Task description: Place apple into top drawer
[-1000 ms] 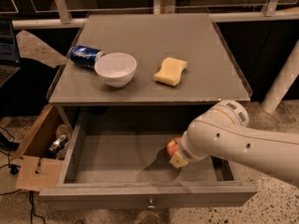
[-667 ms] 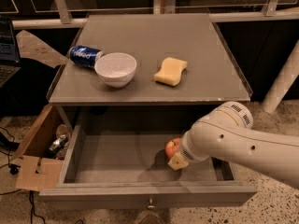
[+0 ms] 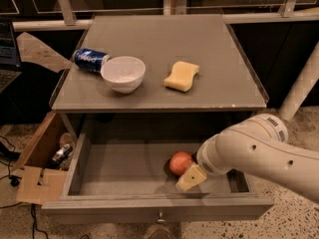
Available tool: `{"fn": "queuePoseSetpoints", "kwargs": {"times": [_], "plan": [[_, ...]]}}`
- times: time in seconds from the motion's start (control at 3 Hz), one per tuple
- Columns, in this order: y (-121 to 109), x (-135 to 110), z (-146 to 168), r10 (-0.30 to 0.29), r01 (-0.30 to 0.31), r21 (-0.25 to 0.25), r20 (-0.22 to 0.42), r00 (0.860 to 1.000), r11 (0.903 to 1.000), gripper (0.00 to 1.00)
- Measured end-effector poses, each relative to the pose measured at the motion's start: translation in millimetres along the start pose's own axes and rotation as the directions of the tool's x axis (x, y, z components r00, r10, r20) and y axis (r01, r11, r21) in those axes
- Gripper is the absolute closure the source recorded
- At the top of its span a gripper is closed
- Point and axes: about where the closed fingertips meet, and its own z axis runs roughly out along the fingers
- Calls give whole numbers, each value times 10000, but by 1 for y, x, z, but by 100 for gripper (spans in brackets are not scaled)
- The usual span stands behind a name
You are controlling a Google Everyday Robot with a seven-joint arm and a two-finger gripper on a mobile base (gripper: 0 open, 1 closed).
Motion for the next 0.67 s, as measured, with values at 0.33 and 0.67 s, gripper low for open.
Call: {"fn": "queuePoseSetpoints", "kwargs": {"times": [0.33,0.67], "plan": [[1,1,-2,-502,502,-49,41,9987,9987,0],[1,1,-2,-502,502,-49,41,9987,9987,0]]}}
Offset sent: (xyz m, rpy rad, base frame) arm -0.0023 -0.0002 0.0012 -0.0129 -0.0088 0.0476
